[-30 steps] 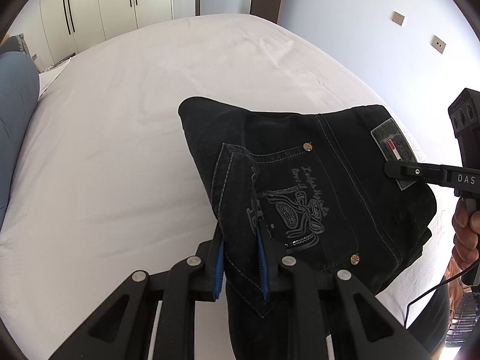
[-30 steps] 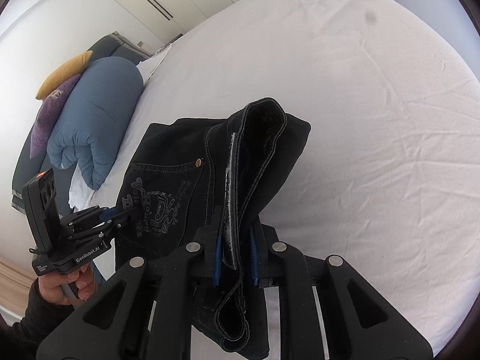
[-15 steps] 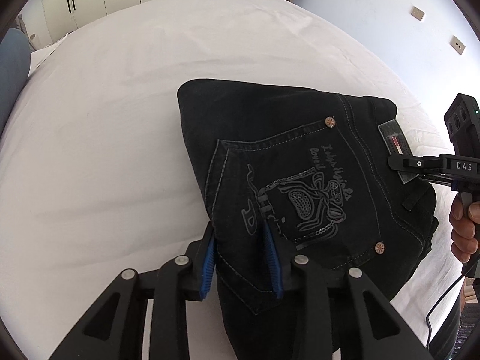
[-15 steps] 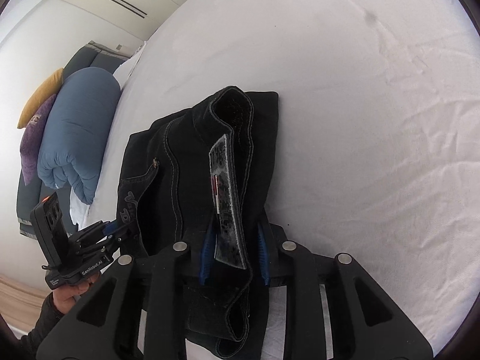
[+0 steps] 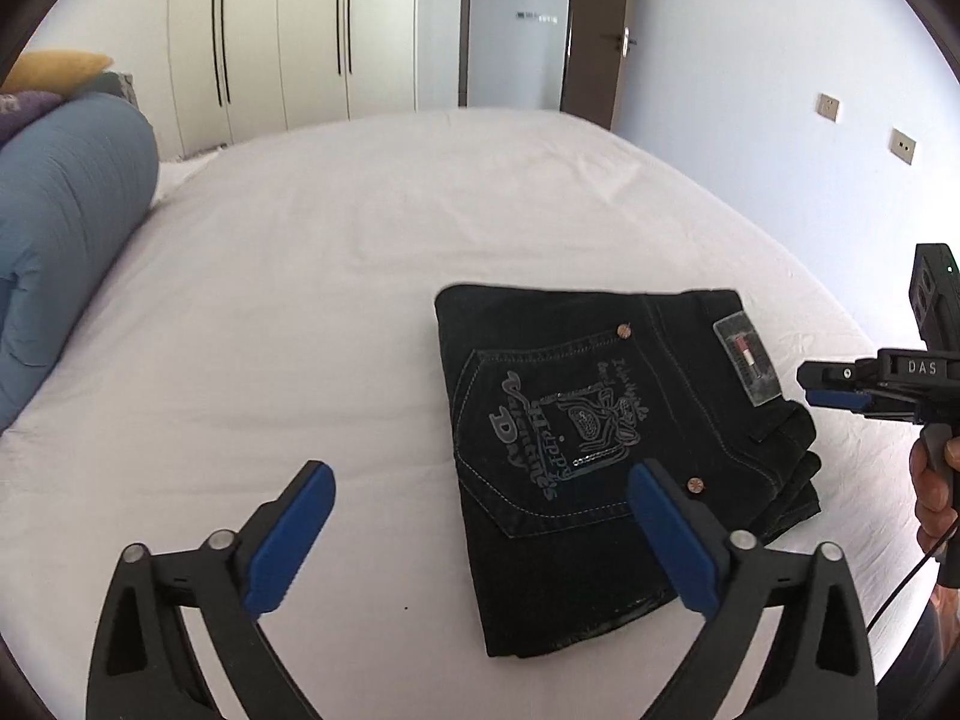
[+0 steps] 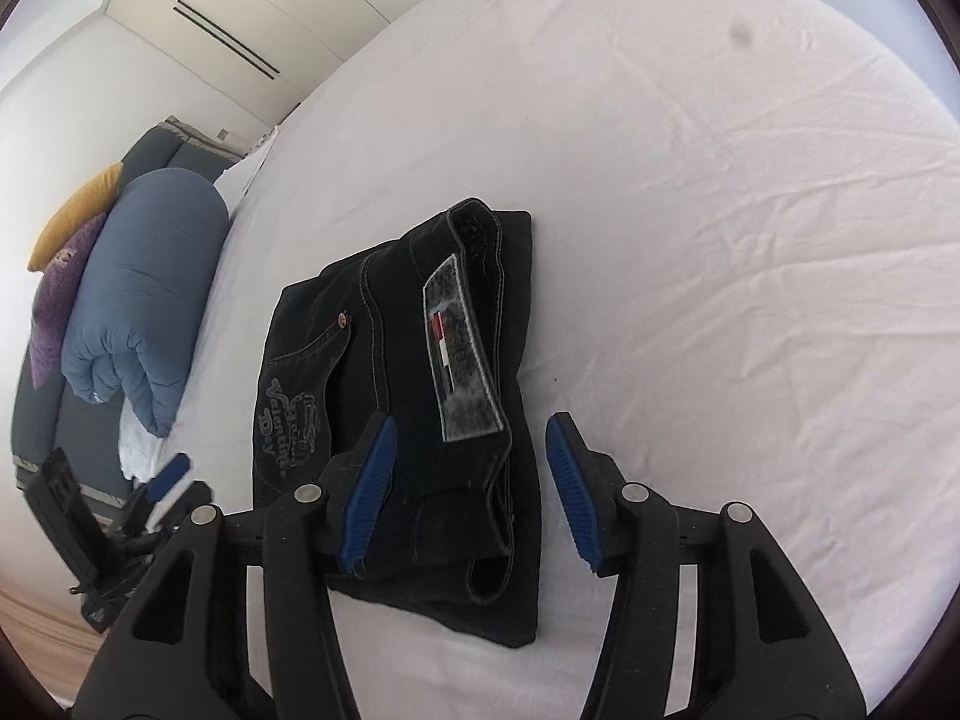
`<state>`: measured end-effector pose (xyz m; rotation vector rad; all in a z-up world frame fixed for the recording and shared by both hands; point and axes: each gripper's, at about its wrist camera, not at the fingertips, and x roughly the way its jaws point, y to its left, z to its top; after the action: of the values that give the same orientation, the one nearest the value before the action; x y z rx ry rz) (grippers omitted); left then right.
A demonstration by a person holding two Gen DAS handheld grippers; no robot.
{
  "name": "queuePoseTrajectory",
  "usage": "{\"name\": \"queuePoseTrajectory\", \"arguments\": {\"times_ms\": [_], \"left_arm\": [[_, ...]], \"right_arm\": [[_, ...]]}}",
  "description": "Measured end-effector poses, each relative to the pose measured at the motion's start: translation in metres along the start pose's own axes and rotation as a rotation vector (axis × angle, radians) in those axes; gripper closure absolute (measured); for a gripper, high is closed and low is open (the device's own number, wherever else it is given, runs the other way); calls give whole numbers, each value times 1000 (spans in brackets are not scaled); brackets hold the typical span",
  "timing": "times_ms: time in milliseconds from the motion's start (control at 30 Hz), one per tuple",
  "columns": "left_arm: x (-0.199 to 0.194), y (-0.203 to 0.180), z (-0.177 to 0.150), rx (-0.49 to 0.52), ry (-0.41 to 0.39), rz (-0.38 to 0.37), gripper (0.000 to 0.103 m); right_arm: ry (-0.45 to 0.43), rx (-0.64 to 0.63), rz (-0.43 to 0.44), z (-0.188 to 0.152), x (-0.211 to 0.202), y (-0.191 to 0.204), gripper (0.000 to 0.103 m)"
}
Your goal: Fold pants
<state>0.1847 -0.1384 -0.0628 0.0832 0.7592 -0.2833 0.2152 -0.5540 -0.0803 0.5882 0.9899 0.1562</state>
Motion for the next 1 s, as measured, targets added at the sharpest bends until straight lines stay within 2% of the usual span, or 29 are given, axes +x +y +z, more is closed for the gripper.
{"name": "queuePoseTrajectory", "arguments": {"times_ms": [33, 67, 100, 233, 300, 400, 433, 500, 600, 667, 767, 833, 1000], "left_arm": [[-18, -5, -4, 5, -55, 33, 0], [-36, 6, -10, 7, -96, 52, 0], [-46, 8, 7, 6, -134, 60, 0], [-100, -1, 14, 29, -268, 150, 0], [-131, -11, 13, 75, -328, 218, 0], [-196, -13, 9, 109, -490, 300, 0], [-215, -14, 10, 93, -540, 306, 0], [-244, -11, 14, 47, -589, 268, 0], [-274, -6, 25, -15, -601, 184, 0], [-287, -7, 34, 2, -582, 167, 0], [-303, -11, 41, 88, -567, 176, 0], [-304, -13, 48, 122, -505, 168, 0], [-308, -12, 54, 113, -431, 171, 0]], "right_arm": [[-29, -24, -26, -12, -10, 19, 44], [-60, -43, -49, -20, -22, 28, 41], [-105, -65, -72, -31, -38, 33, 35], [-295, -169, -152, -78, -77, 102, 25], [-373, -209, -190, -99, -98, 125, 24], [-483, -271, -236, -124, -135, 155, 24], [-529, -297, -258, -131, -148, 165, 21], [-632, -342, -301, -144, -178, 181, 14], [-795, -405, -348, -160, -221, 205, 0], [-856, -431, -341, -168, -244, 217, 0], [-861, -442, -307, -174, -265, 236, 0], [-860, -453, -281, -180, -281, 245, 0], [-796, -396, -236, -189, -314, 262, 0]]}}
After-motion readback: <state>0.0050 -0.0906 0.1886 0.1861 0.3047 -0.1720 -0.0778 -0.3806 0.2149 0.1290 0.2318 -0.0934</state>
